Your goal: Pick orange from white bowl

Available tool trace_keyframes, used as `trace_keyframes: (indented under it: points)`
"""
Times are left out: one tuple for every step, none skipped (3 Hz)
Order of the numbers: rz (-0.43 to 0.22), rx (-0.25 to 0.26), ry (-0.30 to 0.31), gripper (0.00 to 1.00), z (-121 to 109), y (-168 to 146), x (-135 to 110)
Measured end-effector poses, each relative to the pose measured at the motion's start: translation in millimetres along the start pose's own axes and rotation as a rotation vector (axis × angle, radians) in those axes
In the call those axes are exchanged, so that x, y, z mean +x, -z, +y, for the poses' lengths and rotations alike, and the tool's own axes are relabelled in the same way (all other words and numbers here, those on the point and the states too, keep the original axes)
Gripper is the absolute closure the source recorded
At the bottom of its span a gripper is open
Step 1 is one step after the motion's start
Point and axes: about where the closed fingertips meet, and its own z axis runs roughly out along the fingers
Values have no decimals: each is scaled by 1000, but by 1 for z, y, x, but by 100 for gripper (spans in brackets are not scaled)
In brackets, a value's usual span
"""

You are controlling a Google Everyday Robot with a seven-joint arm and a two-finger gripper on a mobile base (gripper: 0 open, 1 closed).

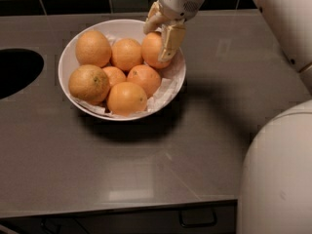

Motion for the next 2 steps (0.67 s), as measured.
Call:
trace_keyframes:
  points:
    - [-3,1,2,32,-1,-1,0]
    - [-5,1,3,30,-1,-2,0]
